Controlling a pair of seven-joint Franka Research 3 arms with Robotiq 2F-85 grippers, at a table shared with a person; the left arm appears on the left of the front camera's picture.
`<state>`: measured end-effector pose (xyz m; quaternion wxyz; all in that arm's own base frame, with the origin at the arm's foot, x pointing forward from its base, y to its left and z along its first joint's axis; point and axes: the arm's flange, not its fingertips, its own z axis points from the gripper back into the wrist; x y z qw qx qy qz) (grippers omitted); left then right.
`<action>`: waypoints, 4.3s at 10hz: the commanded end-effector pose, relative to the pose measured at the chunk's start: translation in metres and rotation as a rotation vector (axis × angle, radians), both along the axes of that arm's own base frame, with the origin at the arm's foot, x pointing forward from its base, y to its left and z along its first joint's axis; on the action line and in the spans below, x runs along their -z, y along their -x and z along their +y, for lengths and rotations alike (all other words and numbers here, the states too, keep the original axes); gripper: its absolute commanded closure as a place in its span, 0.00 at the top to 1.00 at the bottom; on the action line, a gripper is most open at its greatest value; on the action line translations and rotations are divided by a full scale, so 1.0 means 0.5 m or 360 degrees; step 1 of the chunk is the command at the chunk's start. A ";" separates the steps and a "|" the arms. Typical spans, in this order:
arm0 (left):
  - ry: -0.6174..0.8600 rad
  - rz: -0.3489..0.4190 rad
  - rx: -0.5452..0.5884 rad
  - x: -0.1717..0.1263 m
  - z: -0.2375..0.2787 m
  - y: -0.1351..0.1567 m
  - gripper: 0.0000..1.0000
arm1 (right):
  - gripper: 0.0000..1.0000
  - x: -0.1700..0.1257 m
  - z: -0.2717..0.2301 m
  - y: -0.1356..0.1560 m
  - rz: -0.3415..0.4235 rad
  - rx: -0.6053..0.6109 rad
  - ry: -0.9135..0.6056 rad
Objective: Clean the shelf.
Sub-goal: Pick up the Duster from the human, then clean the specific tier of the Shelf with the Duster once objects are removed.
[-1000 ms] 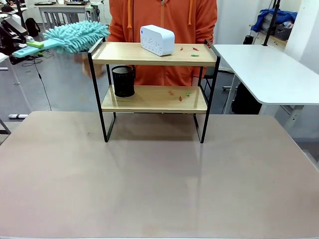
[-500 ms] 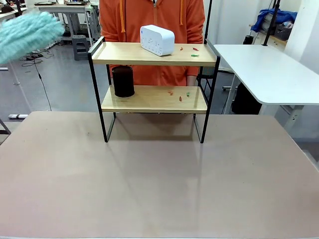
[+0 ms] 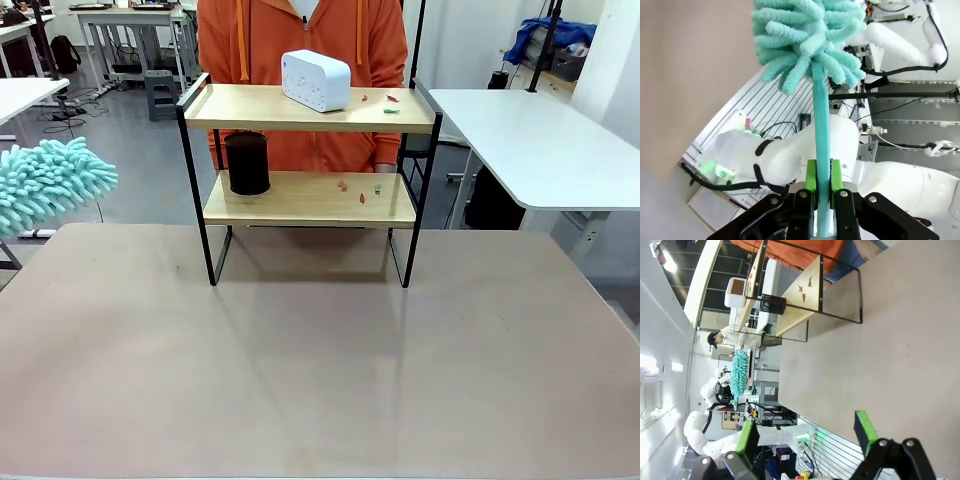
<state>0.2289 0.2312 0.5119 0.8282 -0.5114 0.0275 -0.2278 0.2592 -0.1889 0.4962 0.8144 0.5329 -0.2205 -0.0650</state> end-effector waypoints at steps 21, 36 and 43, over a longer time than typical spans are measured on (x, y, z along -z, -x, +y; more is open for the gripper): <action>-0.0432 -0.0113 -0.0423 -0.409 -0.109 -0.149 0.13 | 1.00 -0.005 0.001 -0.004 -0.0057 -0.0002 -0.0011; -0.0693 -0.0357 -0.0527 -0.474 -0.617 -0.333 0.13 | 1.00 -0.005 0.001 -0.004 -0.0057 -0.0002 -0.0011; -0.0859 -0.0290 -0.0431 -0.427 -0.863 -0.483 0.13 | 1.00 -0.005 0.001 -0.004 -0.0057 -0.0002 -0.0011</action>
